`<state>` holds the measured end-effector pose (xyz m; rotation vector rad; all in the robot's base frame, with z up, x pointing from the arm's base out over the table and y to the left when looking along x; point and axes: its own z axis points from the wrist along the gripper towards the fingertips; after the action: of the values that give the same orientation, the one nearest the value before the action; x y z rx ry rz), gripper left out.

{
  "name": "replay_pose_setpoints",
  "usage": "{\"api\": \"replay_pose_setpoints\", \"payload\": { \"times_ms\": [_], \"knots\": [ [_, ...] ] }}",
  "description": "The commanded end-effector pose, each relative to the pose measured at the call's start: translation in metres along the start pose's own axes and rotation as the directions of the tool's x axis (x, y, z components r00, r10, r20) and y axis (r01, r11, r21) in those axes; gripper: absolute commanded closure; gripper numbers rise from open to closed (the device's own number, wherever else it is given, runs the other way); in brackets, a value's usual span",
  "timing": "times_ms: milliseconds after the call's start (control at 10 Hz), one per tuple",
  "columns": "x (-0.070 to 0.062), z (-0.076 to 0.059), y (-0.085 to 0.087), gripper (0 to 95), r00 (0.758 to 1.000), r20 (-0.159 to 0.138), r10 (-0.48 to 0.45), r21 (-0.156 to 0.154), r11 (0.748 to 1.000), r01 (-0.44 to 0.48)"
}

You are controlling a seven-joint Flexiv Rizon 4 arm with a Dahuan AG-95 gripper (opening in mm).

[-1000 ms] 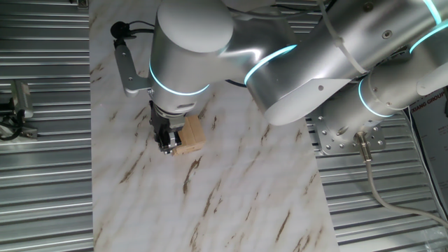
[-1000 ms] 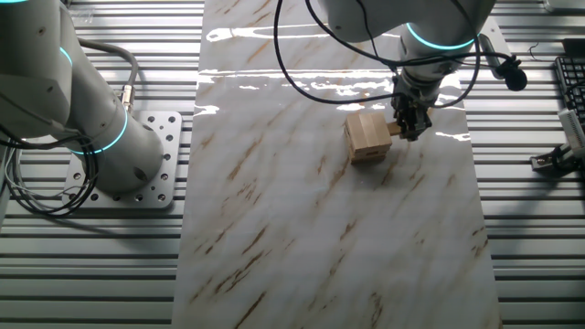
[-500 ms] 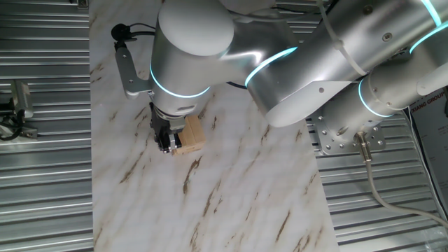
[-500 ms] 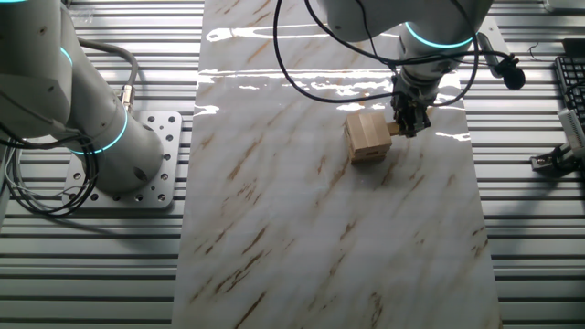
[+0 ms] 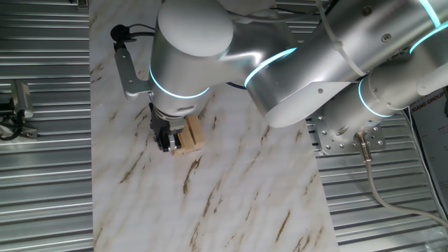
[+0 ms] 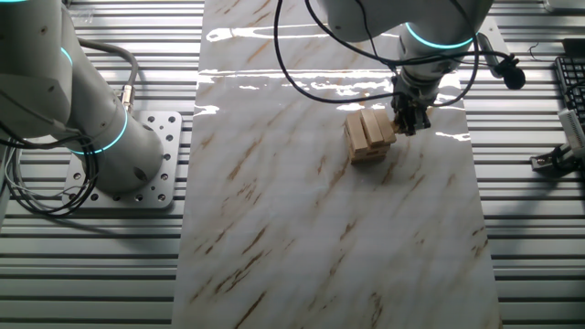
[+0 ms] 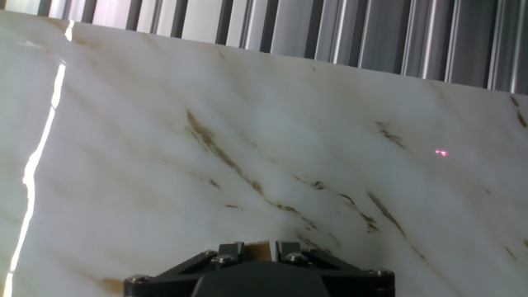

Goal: Play Jenga

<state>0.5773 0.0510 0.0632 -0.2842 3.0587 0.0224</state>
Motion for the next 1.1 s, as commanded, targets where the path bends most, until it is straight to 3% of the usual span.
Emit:
{"api": "replay_pose_setpoints", "payload": {
  "times_ms": [100,200,300,1100],
  "knots": [
    [0.0002,-0.0002,0.0000,76.0,1.000,0.002,-0.002,0.000,1.000,0.002],
    [0.0002,-0.0002,0.0000,76.0,1.000,0.002,-0.003,0.000,1.000,0.003],
    [0.0002,-0.0004,0.0000,57.0,1.000,0.002,-0.004,0.000,1.000,0.004],
    [0.0001,-0.0009,0.0003,57.0,1.000,0.006,-0.011,-0.004,1.000,0.011]
  ]
}}
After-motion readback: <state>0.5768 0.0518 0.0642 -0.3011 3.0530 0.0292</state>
